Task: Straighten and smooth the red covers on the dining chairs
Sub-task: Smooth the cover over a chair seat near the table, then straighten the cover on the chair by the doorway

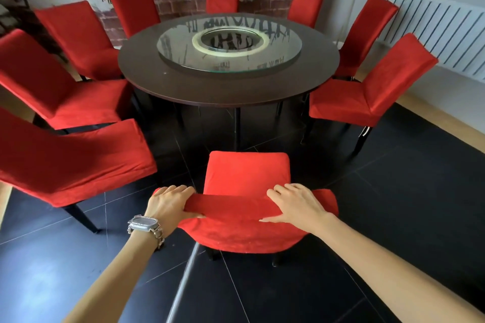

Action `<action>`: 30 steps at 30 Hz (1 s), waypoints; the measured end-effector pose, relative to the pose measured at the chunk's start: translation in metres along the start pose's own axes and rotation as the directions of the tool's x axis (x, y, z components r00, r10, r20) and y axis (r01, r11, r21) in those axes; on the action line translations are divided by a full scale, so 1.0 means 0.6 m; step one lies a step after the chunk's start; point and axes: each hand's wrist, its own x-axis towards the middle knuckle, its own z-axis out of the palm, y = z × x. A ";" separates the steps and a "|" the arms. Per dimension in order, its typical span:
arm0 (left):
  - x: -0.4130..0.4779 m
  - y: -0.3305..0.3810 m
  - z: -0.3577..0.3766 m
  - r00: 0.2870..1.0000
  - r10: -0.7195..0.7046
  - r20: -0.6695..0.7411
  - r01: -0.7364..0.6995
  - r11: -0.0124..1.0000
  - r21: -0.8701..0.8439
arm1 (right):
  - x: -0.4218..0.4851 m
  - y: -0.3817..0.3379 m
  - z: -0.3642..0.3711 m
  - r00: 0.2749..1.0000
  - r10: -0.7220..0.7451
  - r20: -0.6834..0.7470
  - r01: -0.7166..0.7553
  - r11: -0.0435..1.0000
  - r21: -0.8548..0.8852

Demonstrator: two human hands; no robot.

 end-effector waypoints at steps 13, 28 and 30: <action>0.021 0.152 -0.124 0.893 0.235 0.384 -0.134 0.953 -0.271 | -0.049 0.005 -0.099 0.878 0.197 0.435 -0.428 0.729 0.534; 0.071 0.498 -0.233 0.932 0.337 -0.136 -0.354 0.756 -0.551 | -0.399 0.204 -0.137 0.616 0.781 0.103 -0.584 0.365 0.725; 0.082 0.559 -0.241 0.921 0.361 -0.146 -0.376 0.724 -0.578 | -0.442 0.237 -0.140 0.583 0.805 0.109 -0.615 0.350 0.707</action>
